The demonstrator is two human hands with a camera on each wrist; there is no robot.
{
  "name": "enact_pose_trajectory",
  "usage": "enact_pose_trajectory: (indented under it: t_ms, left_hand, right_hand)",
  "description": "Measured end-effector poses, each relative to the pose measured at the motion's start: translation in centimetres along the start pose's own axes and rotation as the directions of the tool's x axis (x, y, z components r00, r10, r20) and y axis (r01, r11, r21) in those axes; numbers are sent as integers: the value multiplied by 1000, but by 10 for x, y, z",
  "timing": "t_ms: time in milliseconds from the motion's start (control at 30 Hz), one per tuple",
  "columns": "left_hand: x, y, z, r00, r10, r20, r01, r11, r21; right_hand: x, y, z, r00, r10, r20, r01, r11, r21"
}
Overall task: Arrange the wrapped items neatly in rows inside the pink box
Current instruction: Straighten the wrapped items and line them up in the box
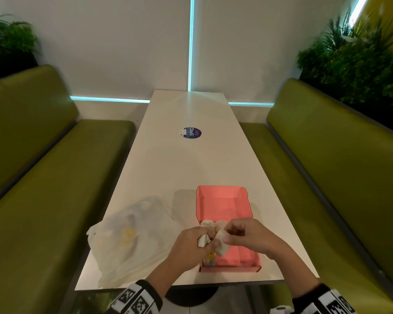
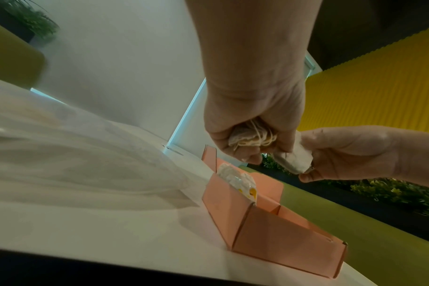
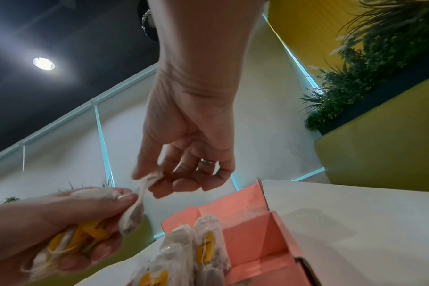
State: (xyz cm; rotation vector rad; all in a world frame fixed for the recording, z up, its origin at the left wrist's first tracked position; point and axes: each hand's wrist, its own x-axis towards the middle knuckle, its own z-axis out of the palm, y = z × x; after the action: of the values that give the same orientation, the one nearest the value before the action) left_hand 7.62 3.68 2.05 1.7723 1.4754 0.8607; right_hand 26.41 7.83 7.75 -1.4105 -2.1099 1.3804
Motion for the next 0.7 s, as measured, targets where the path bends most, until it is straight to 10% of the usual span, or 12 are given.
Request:
enact_pose_trajectory:
  t_ms: [133,233,267,333,400,567,700]
  left_hand:
    - [-1,-1,-1,998,-55,-19,53,994,-92]
    - [-2,-2,-5,995,-83,-53,79,995,-64]
    - [-2,-3,-7,994,-88,-62,86,995,-44]
    - [-2,-7,-9,992,-101,-75,101,995,-14]
    - [-2,-10,-9,990,-120,-74,121,993,8]
    - [-6,-9,-10,984,-150,-100,155,987,47]
    - [-8,-3,-12,964,-265,-26,266,960,83]
  right_hand:
    - [9,5,2,956,-41,-290,10,994,-106]
    - [10,10,-1,688,-144,-711,-62,965,-256]
    - [6,7,-3,706,-163,-690,-52,959,-280]
    - [-2,-3,-7,937,-99,-336,11,967,-255]
    - [-8,-9,-8,1000,4,15,-1,972,-234]
    - [0,4,-8,860,-95,-502,-118,919,-376]
    - [2,7,-3,970,77,-231,-155,927,-342]
